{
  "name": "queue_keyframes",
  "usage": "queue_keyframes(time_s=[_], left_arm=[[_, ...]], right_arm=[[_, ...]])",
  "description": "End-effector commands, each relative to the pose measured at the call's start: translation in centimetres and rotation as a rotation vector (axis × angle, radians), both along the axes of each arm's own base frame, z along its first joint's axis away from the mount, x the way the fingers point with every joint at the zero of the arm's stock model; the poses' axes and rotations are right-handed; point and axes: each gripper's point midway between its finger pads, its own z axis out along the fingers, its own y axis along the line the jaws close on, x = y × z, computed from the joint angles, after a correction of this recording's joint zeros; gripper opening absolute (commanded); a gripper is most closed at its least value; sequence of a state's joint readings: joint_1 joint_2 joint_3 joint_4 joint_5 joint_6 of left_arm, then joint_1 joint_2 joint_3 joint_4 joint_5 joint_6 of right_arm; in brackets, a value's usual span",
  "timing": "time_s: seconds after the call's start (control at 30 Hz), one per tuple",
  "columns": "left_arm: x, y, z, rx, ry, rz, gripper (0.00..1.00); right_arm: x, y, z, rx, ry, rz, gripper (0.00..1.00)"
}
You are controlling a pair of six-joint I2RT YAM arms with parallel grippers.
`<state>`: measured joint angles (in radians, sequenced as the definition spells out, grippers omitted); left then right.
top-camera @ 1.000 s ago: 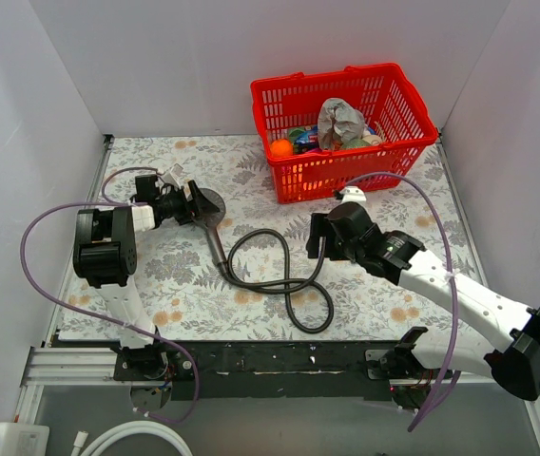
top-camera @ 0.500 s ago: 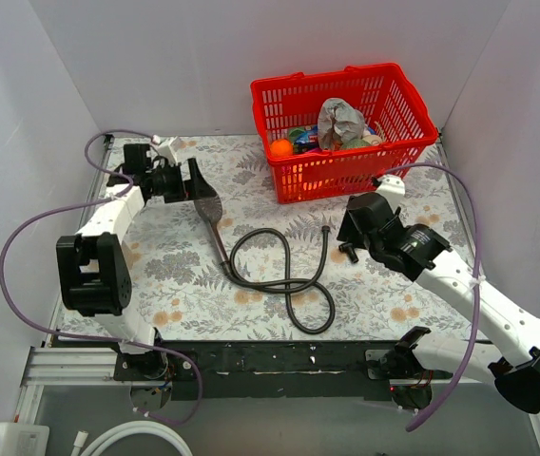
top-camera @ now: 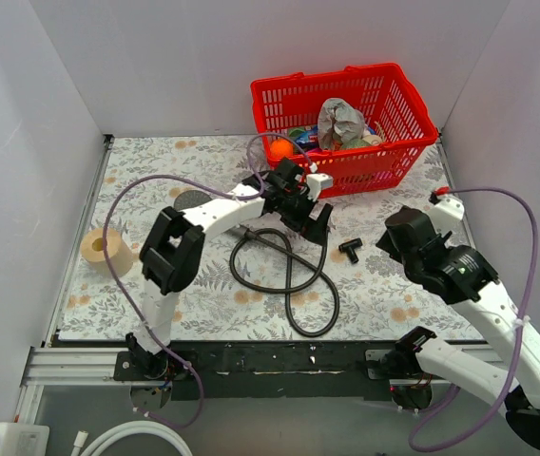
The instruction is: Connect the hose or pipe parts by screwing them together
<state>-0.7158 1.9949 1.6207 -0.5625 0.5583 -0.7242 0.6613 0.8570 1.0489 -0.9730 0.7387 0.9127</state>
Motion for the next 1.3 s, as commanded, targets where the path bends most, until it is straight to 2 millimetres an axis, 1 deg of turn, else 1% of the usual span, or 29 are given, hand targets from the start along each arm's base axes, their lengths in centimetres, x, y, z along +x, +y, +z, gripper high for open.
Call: queue_keyframes(time_s=[0.0, 0.07, 0.13, 0.27, 0.37, 0.4, 0.43, 0.47, 0.5, 0.57, 0.6, 0.63, 0.67, 0.7, 0.73, 0.77, 0.8, 0.83, 0.87, 0.97, 1.0, 1.03, 1.07, 1.1, 1.13, 1.17, 1.2, 1.23, 1.27], left_arm=[[2.1, -3.1, -3.2, 0.075, -0.031, 0.059, 0.98], [3.1, -4.3, -3.9, 0.088, -0.060, 0.089, 0.98], [3.2, -5.3, -5.5, 0.091, -0.043, 0.089, 0.98], [2.5, -6.1, -7.9, 0.118, -0.043, 0.069, 0.97], [1.6, -5.9, -9.5, 0.151, -0.055, 0.029, 0.88], [1.3, -5.6, -9.9, 0.163, -0.071, 0.007, 0.78], [0.9, -5.4, -10.2, 0.173, -0.082, -0.007, 0.74], [0.5, -4.9, -9.9, 0.179, -0.098, -0.018, 0.72], [-0.5, -3.6, -11.5, 0.231, -0.095, -0.024, 0.69], [-1.6, -2.4, -12.3, 0.256, -0.123, -0.056, 0.64], [-3.0, -1.1, -13.1, 0.284, -0.121, -0.079, 0.59], [-3.2, -0.7, -13.1, 0.288, -0.157, -0.096, 0.54], [-3.7, -0.2, -13.3, 0.297, -0.171, -0.117, 0.51], [-5.3, 1.0, -13.8, 0.318, -0.166, -0.145, 0.47], [-5.7, 1.4, -13.8, 0.323, -0.188, -0.177, 0.38], [-6.6, 2.1, -14.1, 0.333, -0.186, -0.203, 0.35], [-7.2, 2.2, -13.0, 0.318, -0.214, -0.227, 0.31], [-8.5, 3.7, -14.0, 0.349, -0.202, -0.258, 0.26], [-9.1, 4.1, -13.8, 0.345, -0.220, -0.299, 0.24], [-11.2, 5.9, -12.8, 0.333, -0.256, -0.400, 0.19], [-12.1, 6.5, -12.7, 0.336, -0.260, -0.431, 0.19], [-12.4, 6.8, -11.4, 0.314, -0.292, -0.450, 0.19], [-13.2, 7.8, -11.7, 0.327, -0.294, -0.483, 0.20], [-13.6, 8.3, -11.3, 0.327, -0.316, -0.525, 0.23], [-13.7, 8.6, -11.0, 0.323, -0.330, -0.541, 0.26], [-13.7, 8.5, -10.3, 0.314, -0.351, -0.551, 0.30], [-13.5, 8.5, -10.1, 0.319, -0.365, -0.570, 0.44], [-13.6, 8.6, -9.8, 0.329, -0.355, -0.586, 0.46], [-13.5, 8.6, -10.3, 0.351, -0.340, -0.603, 0.48]], right_arm=[[-1.9, -2.6, -0.3, -0.007, 0.007, -0.104, 0.66], [-2.4, -2.8, -0.4, 0.017, 0.003, -0.108, 0.65], [-2.7, -2.9, -0.5, 0.027, 0.001, -0.103, 0.65], [-3.1, -3.2, -0.7, 0.031, -0.011, -0.101, 0.61], [-2.9, -3.2, -0.5, 0.021, -0.015, -0.096, 0.56], [-2.8, -3.2, -0.4, 0.016, -0.014, -0.090, 0.55], [-2.8, -3.1, -0.3, 0.011, -0.015, -0.086, 0.54], [-2.7, -3.1, -0.3, 0.010, -0.016, -0.087, 0.54], [-2.6, -3.1, -0.2, 0.010, -0.020, -0.089, 0.52], [-2.6, -3.1, 0.0, 0.017, -0.033, -0.088, 0.49], [-2.6, -3.1, -0.1, 0.018, -0.037, -0.088, 0.48], [-2.6, -3.2, -0.3, 0.014, -0.035, -0.084, 0.47], [-2.6, -3.1, -0.2, 0.024, -0.045, -0.083, 0.42], [-2.6, -3.1, -0.3, 0.025, -0.044, -0.082, 0.39], [-2.6, -3.0, -0.4, 0.024, -0.043, -0.077, 0.36], [-2.6, -2.9, -0.5, 0.028, -0.044, -0.074, 0.30], [-2.5, -2.8, -0.5, 0.032, -0.046, -0.069, 0.28], [-2.4, -2.7, -0.7, 0.035, -0.045, -0.069, 0.26], [-2.4, -2.6, -0.8, 0.036, -0.042, -0.066, 0.23], [-2.2, -2.4, -1.1, 0.044, -0.046, -0.061, 0.20], [-2.2, -2.2, -1.3, 0.048, -0.044, -0.054, 0.19], [-2.0, -2.1, -1.4, 0.048, -0.045, -0.052, 0.19], [-1.9, -2.0, -1.8, 0.040, -0.036, -0.052, 0.20], [-1.9, -1.9, -2.0, 0.037, -0.031, -0.051, 0.22], [-1.7, -1.8, -2.1, 0.037, -0.031, -0.051, 0.26], [-1.6, -1.7, -2.5, 0.029, -0.019, -0.050, 0.36], [-1.6, -1.6, -2.9, 0.025, -0.010, -0.048, 0.40], [-1.5, -1.4, -3.1, 0.026, -0.005, -0.046, 0.43], [-1.3, -1.2, -3.4, 0.026, -0.001, -0.045, 0.49]])
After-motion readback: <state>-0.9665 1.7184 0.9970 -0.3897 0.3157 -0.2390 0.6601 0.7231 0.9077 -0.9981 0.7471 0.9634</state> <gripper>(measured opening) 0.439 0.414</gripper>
